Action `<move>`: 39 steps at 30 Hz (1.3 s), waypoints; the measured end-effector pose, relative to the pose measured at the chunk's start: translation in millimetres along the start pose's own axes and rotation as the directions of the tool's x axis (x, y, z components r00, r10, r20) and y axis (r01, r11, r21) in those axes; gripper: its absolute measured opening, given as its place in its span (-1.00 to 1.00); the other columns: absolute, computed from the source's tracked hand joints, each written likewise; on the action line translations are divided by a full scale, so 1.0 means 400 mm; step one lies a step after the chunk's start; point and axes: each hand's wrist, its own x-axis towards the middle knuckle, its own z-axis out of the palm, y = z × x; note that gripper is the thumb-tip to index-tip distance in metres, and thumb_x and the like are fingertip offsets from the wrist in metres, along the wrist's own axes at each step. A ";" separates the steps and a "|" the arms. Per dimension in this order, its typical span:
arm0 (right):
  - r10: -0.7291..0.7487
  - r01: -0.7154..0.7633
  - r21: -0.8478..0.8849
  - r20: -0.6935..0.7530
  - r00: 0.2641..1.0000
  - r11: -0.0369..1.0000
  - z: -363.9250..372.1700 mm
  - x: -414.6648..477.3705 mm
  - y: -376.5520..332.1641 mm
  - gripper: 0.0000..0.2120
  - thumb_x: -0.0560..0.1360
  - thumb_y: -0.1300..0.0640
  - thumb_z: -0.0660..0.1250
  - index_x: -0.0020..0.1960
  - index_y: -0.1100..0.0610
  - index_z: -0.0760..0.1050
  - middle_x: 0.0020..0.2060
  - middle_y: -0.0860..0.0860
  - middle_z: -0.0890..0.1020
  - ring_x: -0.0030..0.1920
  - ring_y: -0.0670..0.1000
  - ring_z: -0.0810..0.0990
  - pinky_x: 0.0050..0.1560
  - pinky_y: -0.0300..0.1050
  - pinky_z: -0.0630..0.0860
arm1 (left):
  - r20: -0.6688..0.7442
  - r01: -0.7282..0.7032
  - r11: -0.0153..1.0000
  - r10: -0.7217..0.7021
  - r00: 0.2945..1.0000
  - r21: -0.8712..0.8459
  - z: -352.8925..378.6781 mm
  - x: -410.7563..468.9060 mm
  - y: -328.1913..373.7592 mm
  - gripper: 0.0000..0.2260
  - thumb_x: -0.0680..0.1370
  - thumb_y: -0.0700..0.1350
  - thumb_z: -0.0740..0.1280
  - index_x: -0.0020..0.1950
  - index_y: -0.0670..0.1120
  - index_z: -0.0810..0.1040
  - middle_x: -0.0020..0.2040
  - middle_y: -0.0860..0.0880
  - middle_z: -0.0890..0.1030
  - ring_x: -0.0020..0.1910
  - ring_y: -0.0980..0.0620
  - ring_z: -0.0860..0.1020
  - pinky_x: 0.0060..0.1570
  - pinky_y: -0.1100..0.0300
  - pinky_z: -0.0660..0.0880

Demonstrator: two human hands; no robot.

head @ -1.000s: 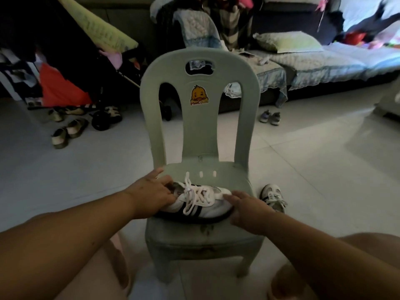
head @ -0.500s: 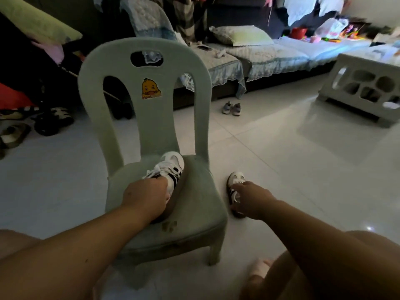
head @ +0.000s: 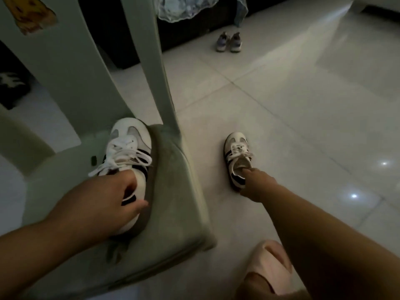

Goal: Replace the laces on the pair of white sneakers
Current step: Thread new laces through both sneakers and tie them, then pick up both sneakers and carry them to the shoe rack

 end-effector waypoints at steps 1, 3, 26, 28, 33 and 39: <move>-0.020 0.020 -0.009 0.018 1.000 1.000 0.017 0.021 0.008 -0.38 0.45 -0.01 0.36 0.45 0.00 0.22 0.37 0.05 0.36 0.31 0.14 0.40 0.25 0.09 0.42 | -0.001 -0.008 1.000 0.008 1.000 -0.024 0.006 0.004 -0.004 -0.62 0.34 0.18 0.46 -0.35 0.09 0.27 -0.48 0.09 0.39 -0.48 0.16 0.37 -0.48 0.21 0.26; -0.062 0.062 -0.035 0.016 0.998 0.997 0.041 0.057 0.016 -0.36 0.46 0.02 0.36 0.47 0.04 0.20 0.42 0.01 0.31 0.36 0.11 0.35 0.26 0.10 0.41 | -0.008 -0.021 0.998 0.021 1.000 -0.051 0.008 0.004 -0.011 -0.61 0.30 0.18 0.49 -0.37 0.10 0.28 -0.53 0.09 0.37 -0.52 0.15 0.37 -0.49 0.21 0.32; 0.112 -0.110 0.020 -0.159 0.981 0.994 0.054 0.069 0.047 -0.69 0.55 -0.02 0.22 0.27 -0.01 0.47 0.18 0.06 0.57 0.19 0.11 0.54 0.09 -0.05 0.45 | 0.044 0.061 0.998 -0.061 0.997 -0.018 -0.006 -0.005 0.030 -0.64 0.36 0.16 0.46 -0.35 0.09 0.28 -0.48 0.07 0.41 -0.47 0.16 0.38 -0.47 0.21 0.23; 0.127 -0.119 0.054 -0.180 0.976 0.991 -0.013 0.041 0.033 -0.66 0.56 0.01 0.19 0.32 -0.01 0.43 0.26 0.08 0.52 0.24 0.12 0.50 0.15 -0.01 0.44 | 0.055 0.079 0.997 -0.080 0.995 0.024 -0.009 -0.004 0.036 -0.65 0.40 0.19 0.41 -0.32 0.09 0.28 -0.43 0.08 0.42 -0.42 0.18 0.38 -0.46 0.23 0.19; 0.131 -0.107 0.147 -0.163 0.978 0.983 -0.188 -0.065 0.000 -0.79 0.39 0.04 0.15 -0.07 0.03 0.50 -0.13 0.08 0.61 -0.11 0.15 0.59 -0.04 -0.05 0.51 | 0.088 0.079 0.990 -0.090 0.992 0.121 -0.014 -0.012 0.046 -0.68 0.45 0.24 0.33 -0.21 0.05 0.33 -0.29 0.06 0.44 -0.29 0.07 0.44 -0.37 0.18 0.29; -0.033 0.052 0.057 -0.301 0.953 0.997 -0.406 -0.359 -0.103 -0.78 0.52 0.17 0.25 0.10 0.21 0.57 0.01 0.12 0.62 0.02 0.13 0.56 -0.11 -0.15 0.38 | 0.076 0.023 0.998 -0.027 0.997 0.056 -0.072 -0.063 0.028 -0.78 0.49 0.17 0.32 -0.07 0.03 0.55 -0.09 -0.02 0.59 -0.17 0.01 0.49 -0.23 0.21 0.35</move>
